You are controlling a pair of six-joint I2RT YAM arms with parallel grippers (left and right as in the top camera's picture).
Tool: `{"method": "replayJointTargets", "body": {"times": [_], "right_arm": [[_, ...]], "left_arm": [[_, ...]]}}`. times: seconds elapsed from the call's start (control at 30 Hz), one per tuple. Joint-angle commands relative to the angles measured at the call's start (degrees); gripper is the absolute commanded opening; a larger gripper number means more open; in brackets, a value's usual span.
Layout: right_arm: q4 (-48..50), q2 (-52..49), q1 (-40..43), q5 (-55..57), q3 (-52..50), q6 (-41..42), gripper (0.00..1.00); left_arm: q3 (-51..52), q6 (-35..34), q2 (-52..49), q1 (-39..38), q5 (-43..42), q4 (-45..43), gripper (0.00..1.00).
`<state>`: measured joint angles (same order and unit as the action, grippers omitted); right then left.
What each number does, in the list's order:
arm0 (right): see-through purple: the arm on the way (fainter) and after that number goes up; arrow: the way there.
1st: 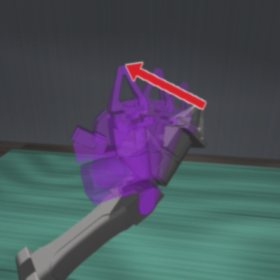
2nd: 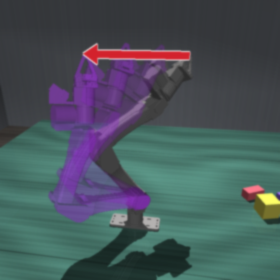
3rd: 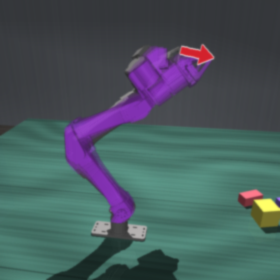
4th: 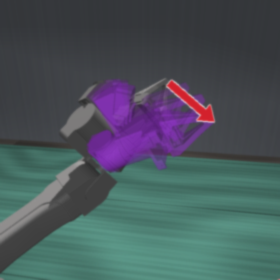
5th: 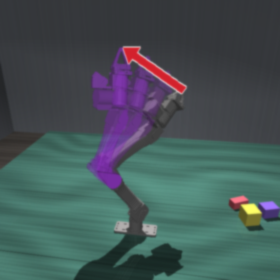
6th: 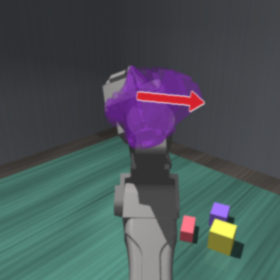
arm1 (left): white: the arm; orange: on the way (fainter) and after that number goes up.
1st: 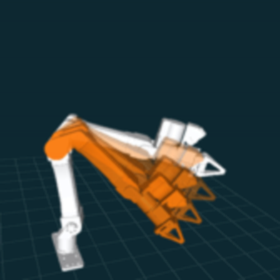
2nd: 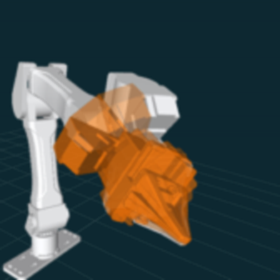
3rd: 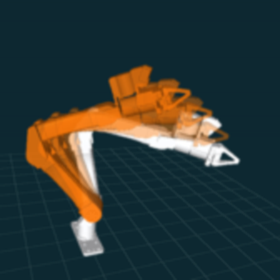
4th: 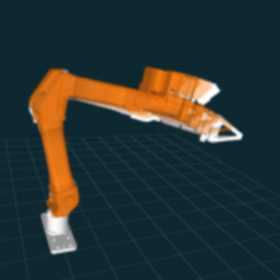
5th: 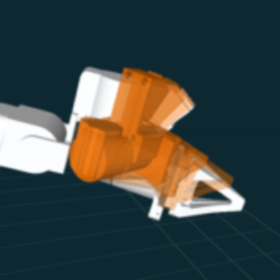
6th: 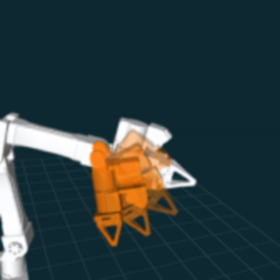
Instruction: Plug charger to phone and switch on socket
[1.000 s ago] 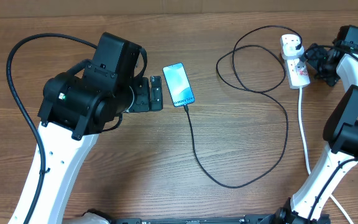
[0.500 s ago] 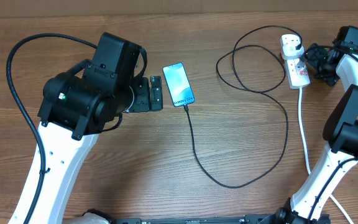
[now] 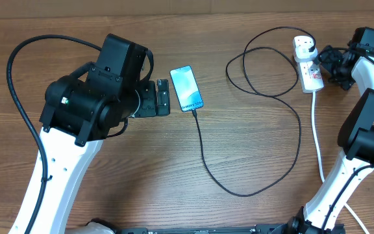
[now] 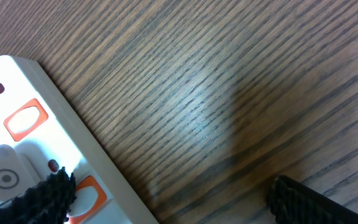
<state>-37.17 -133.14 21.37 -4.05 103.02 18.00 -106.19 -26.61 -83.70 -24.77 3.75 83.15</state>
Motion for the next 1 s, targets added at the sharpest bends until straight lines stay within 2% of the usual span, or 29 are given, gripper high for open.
{"method": "replayJointTargets", "body": {"times": [0.0,0.77,0.97], "right_arm": [[-2.38,-1.81,-0.50,-1.27,-0.70,-1.97,1.00],[-4.72,-1.88,-0.48,-3.17,-0.61,-1.95,1.00],[-8.79,-1.25,-0.11,-3.32,2.16,-1.90,1.00]], "left_arm": [[0.20,-0.42,-0.31,-0.28,1.16,-0.02,0.99],[0.20,-0.42,-0.31,-0.28,1.16,-0.02,1.00],[0.20,-0.42,-0.31,-0.28,1.16,-0.02,0.99]]}}
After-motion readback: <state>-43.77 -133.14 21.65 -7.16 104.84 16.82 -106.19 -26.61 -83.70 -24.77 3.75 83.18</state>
